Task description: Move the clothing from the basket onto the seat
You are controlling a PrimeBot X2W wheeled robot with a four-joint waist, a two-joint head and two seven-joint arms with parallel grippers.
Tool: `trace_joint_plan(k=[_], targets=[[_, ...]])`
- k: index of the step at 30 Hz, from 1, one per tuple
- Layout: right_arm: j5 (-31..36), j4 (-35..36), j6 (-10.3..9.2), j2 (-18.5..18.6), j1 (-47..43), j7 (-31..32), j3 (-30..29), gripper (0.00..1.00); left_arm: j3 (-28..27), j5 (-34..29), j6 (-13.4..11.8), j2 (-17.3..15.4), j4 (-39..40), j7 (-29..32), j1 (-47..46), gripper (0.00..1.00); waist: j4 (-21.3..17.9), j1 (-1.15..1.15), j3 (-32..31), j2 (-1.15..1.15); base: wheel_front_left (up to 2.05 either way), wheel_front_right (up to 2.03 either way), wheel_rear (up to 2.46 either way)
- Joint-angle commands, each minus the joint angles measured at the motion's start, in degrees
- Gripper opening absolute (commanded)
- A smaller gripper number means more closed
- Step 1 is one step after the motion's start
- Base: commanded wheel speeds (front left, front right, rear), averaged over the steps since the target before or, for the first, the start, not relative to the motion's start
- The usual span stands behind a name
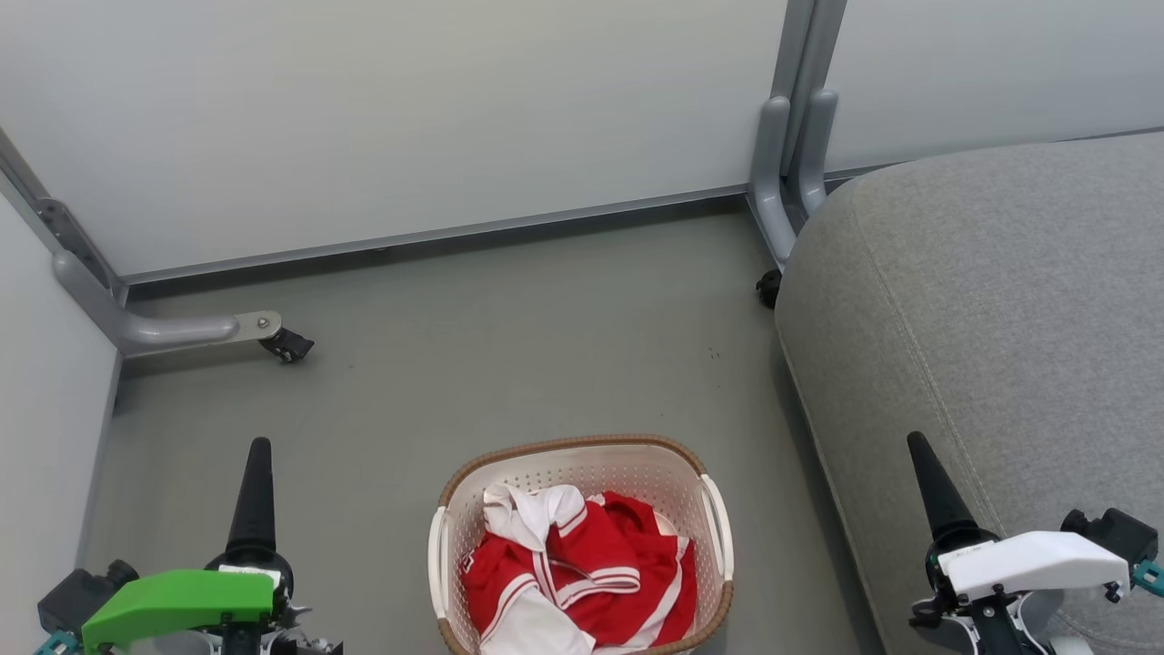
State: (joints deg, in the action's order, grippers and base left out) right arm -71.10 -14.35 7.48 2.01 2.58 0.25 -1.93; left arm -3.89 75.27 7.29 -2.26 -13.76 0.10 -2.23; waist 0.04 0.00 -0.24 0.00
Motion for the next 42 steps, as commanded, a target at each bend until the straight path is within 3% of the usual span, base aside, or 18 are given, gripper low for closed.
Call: trace_joint_plan(k=[1,20,42], targets=[[3.33,1.38,0.01,0.45,-0.05,-0.75,0.55,1.00,0.01,-3.15,0.08,-0.36,1.67,-0.64,-0.18,1.00,0.03,0.00,-0.03,0.00,0.00,0.00,0.00],[24.85,6.07,0.02,0.61,-1.70,-4.71,4.31,1.00,3.17,-26.21,-1.19,-0.48,10.32,-4.56,2.18,1.00,0.15,0.00,-0.38,0.00,0.00,0.00,0.00],[38.65,6.94,0.02,0.75,-2.86,-8.47,7.94,1.00,6.73,-43.21,-1.56,-0.60,12.59,-8.30,4.42,1.00,0.32,0.00,-1.21,0.00,0.00,0.00,0.00]])
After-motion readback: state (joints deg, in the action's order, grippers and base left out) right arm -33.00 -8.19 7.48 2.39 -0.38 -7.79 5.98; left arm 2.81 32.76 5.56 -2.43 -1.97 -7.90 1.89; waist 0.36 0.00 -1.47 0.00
